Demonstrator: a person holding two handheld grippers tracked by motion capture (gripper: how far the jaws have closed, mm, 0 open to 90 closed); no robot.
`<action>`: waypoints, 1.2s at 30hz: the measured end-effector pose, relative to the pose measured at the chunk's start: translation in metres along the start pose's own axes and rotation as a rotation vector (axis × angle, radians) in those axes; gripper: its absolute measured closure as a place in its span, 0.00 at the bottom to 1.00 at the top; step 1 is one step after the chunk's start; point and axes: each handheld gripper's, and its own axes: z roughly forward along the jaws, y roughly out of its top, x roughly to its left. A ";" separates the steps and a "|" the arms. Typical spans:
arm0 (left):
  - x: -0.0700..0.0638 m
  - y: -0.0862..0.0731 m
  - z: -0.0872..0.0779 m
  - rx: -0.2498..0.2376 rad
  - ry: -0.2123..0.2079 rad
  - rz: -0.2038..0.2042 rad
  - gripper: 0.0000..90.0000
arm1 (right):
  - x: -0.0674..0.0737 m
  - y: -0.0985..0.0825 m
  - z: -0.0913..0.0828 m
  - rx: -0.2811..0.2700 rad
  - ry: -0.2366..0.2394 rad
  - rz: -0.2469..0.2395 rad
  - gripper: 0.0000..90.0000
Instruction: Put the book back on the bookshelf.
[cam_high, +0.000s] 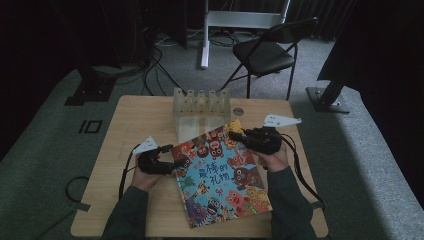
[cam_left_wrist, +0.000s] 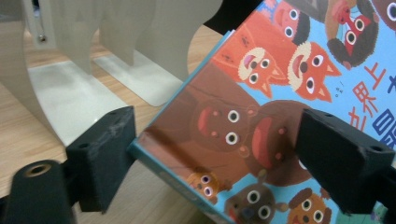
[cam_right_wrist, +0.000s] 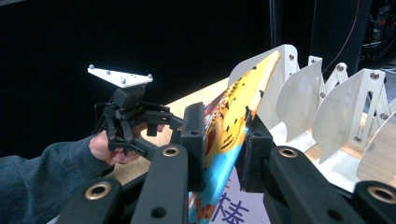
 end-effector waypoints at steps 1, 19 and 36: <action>0.000 0.000 0.000 0.000 0.000 0.000 0.13 | 0.000 0.000 0.000 0.000 0.000 0.000 0.85; 0.004 -0.001 0.007 -0.001 -0.075 -0.083 0.09 | 0.001 0.000 -0.001 -0.014 0.014 -0.013 0.85; 0.001 0.006 0.010 -0.009 -0.057 -0.148 0.17 | -0.002 0.000 -0.004 -0.008 0.004 -0.014 0.84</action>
